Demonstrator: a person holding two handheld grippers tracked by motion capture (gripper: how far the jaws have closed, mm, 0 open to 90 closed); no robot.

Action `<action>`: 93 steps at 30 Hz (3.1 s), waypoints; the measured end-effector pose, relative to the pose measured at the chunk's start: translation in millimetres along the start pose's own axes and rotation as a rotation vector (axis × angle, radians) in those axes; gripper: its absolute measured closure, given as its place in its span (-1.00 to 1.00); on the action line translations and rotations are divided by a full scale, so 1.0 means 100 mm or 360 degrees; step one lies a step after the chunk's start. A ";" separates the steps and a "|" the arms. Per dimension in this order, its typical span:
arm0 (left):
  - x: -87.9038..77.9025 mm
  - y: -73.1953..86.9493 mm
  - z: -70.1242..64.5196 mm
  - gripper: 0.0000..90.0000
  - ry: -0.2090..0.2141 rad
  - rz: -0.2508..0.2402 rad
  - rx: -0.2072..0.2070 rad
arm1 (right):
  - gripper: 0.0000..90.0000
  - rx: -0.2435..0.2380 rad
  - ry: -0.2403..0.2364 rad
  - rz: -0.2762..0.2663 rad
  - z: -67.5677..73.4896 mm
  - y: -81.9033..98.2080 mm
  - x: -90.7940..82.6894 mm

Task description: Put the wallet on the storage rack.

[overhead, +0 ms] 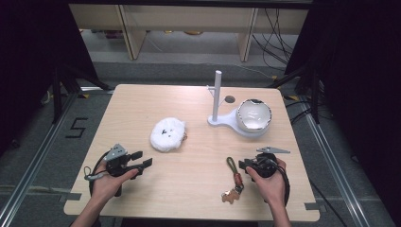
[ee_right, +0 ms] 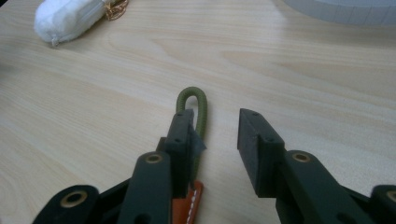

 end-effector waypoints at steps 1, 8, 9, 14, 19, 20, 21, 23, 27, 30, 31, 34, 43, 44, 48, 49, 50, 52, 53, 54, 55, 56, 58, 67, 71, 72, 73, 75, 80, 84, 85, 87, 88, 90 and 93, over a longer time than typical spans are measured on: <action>-0.01 -0.01 0.02 -0.13 -0.0020 0.0000 -0.0016 | 0.44 0.0001 -0.0002 0.0006 0.00 0.01 -0.01; 0.02 -0.08 0.17 -0.27 -0.0096 0.0026 -0.0099 | 0.33 -0.0008 -0.0021 0.0090 0.00 0.05 0.01; 0.04 -0.10 0.19 -0.27 -0.0106 0.0034 -0.0108 | 0.32 0.0021 -0.0029 0.0120 0.02 0.06 0.00; 0.15 -0.25 0.27 -0.27 -0.0093 0.0072 -0.0117 | 0.26 0.0000 0.0020 0.0166 0.01 0.06 -0.06; 0.30 -0.48 0.41 -0.26 -0.0066 0.0096 -0.0145 | 0.23 -0.0005 0.0047 0.0162 -0.02 0.03 -0.06; 0.34 -0.52 0.45 -0.26 -0.0060 0.0111 -0.0149 | 0.22 -0.0017 0.0032 0.0142 -0.02 0.01 -0.05; 0.38 -0.55 0.48 -0.25 -0.0065 0.0122 -0.0156 | 0.22 0.0001 0.0019 0.0150 0.00 0.01 -0.05; 0.44 -0.60 0.54 -0.25 -0.0060 0.0176 -0.0169 | 0.20 -0.0010 0.0019 0.0135 0.01 0.00 -0.05; 0.59 -0.67 0.63 -0.25 -0.0081 0.0235 -0.0209 | 0.17 -0.0014 0.0007 0.0140 0.04 0.01 -0.06; 0.69 -0.68 0.72 -0.25 -0.0109 0.0318 -0.0212 | 0.16 -0.0017 -0.0004 0.0138 0.04 0.01 -0.05; 0.73 -0.68 0.75 -0.25 -0.0109 0.0330 -0.0229 | 0.16 -0.0019 0.0011 0.0141 0.03 0.01 -0.05; 0.83 -0.67 0.83 -0.24 -0.0135 0.0395 -0.0257 | 0.14 -0.0003 -0.0003 0.0149 0.05 0.01 -0.04; 1.02 -0.60 0.93 -0.05 -0.0175 0.0441 -0.0333 | 0.10 0.0023 -0.0008 0.0170 0.07 0.03 -0.05; 1.02 -0.60 0.94 -0.03 -0.0189 0.0446 -0.0328 | 0.10 0.0015 -0.0006 0.0171 0.06 0.04 -0.04; 1.04 -0.59 0.95 0.01 -0.0194 0.0448 -0.0335 | 0.10 -0.0019 -0.0033 0.0167 0.06 0.05 -0.03; 1.05 -0.59 0.95 0.02 -0.0184 0.0444 -0.0341 | 0.10 0.0012 -0.0026 0.0200 0.07 0.07 -0.04; 1.04 -0.58 0.95 0.02 -0.0184 0.0457 -0.0334 | 0.10 0.0003 -0.0017 0.0189 0.06 0.06 -0.03; 1.05 -0.57 0.95 0.05 -0.0187 0.0455 -0.0331 | 0.10 -0.0012 -0.0092 0.0176 0.08 0.05 -0.03; 1.05 -0.57 0.95 0.07 -0.0189 0.0459 -0.0337 | 0.10 -0.0008 -0.0095 0.0202 0.08 0.06 -0.04; 1.06 -0.56 0.95 0.10 -0.0196 0.0458 -0.0344 | 0.10 -0.0001 -0.0092 0.0193 0.09 0.06 -0.03; 1.05 -0.56 0.96 0.20 -0.0212 0.0465 -0.0324 | 0.10 -0.0006 -0.0104 0.0206 0.09 0.06 -0.04; 1.05 -0.55 0.95 0.28 -0.0215 0.0462 -0.0317 | 0.10 0.0000 -0.0102 0.0198 0.09 0.06 -0.04; 1.05 -0.55 0.94 0.37 -0.0222 0.0456 -0.0303 | 0.10 0.0037 -0.0145 0.0162 0.12 0.05 -0.03; 1.03 -0.58 0.92 0.79 -0.0250 0.0439 -0.0285 | 0.10 0.0005 -0.0137 0.0131 0.12 0.05 0.00; 1.01 -0.60 0.88 0.84 -0.0178 0.0378 -0.0342 | 0.10 0.0035 -0.0146 0.0153 0.12 0.05 -0.02; 0.99 -0.62 0.85 0.84 -0.0162 0.0343 -0.0343 | 0.10 0.0046 -0.0133 0.0141 0.11 0.04 -0.03; 0.97 -0.64 0.83 0.84 -0.0150 0.0320 -0.0330 | 0.10 0.0013 -0.0126 0.0097 0.09 0.02 -0.02; 0.93 -0.70 0.75 0.85 -0.0120 0.0237 -0.0315 | 0.10 0.0015 -0.0044 0.0082 0.06 -0.01 -0.04; 0.84 -0.83 0.48 0.85 -0.0014 0.0077 -0.0254 | 0.10 0.0061 -0.0081 -0.0037 0.11 -0.13 -0.10; 0.80 -0.91 0.24 0.85 0.0064 0.0000 -0.0203 | 0.09 0.0085 -0.0104 -0.0132 0.20 -0.26 -0.15; 0.79 -0.93 0.18 0.85 0.0082 -0.0007 -0.0182 | 0.08 0.0087 -0.0127 -0.0164 0.23 -0.31 -0.16; 0.79 -0.98 0.06 0.85 0.0126 -0.0043 -0.0152 | 0.08 0.0103 -0.0148 -0.0215 0.28 -0.39 -0.18; 0.79 -1.00 -0.01 0.85 0.0149 -0.0061 -0.0141 | 0.08 0.0109 -0.0171 -0.0230 0.31 -0.44 -0.20; 0.79 -1.05 -0.11 0.85 0.0168 -0.0081 -0.0107 | 0.07 0.0120 -0.0197 -0.0283 0.37 -0.54 -0.21; 0.78 -1.14 -0.27 0.86 0.0217 -0.0131 -0.0066 | 0.05 0.0118 -0.0234 -0.0317 0.45 -0.69 -0.22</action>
Point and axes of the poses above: each handheld gripper's, and its own axes: x roughly forward along the jaws, y roughly out of its underside, z roughly to its left, the point moved 8 cm from there along x, roughly forward along the jaws, and after that the axes turned 13 degrees about y, right-handed, at the moved point
